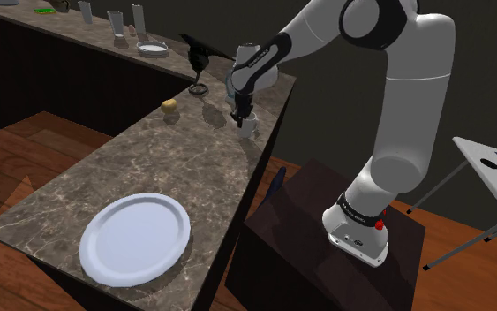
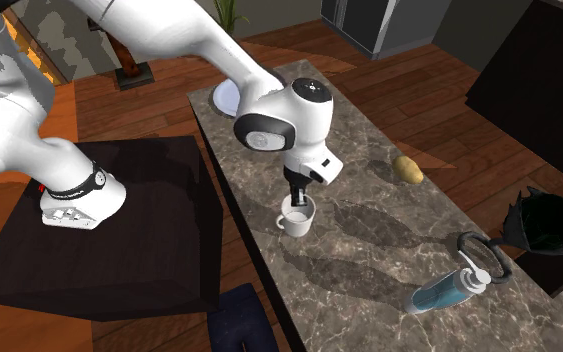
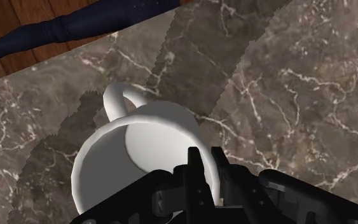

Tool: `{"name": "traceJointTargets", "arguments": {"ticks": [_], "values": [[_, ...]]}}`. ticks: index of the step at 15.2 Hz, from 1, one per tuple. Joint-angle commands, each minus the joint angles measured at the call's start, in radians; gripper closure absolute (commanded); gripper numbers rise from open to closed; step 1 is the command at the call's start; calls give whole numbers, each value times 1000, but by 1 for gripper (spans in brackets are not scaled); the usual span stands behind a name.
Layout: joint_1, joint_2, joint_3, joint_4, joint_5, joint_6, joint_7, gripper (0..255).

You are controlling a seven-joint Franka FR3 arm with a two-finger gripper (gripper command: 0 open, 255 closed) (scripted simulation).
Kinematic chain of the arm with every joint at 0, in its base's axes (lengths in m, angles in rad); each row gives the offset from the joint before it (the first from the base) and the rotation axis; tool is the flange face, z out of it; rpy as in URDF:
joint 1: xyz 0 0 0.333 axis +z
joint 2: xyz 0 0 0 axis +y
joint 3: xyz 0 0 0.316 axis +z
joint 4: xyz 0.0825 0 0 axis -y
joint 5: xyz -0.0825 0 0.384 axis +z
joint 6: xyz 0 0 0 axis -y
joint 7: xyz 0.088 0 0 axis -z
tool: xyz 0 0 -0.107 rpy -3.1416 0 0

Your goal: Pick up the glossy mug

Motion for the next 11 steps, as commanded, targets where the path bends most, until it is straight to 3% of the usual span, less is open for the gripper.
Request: {"name": "traceJointTargets", "arguments": {"ticks": [1, 11], "values": [[0, -21, -2, 0, -2, -22, -1, 255], [5, -99, -8, 12, -13, -111, 1, 255]]}}
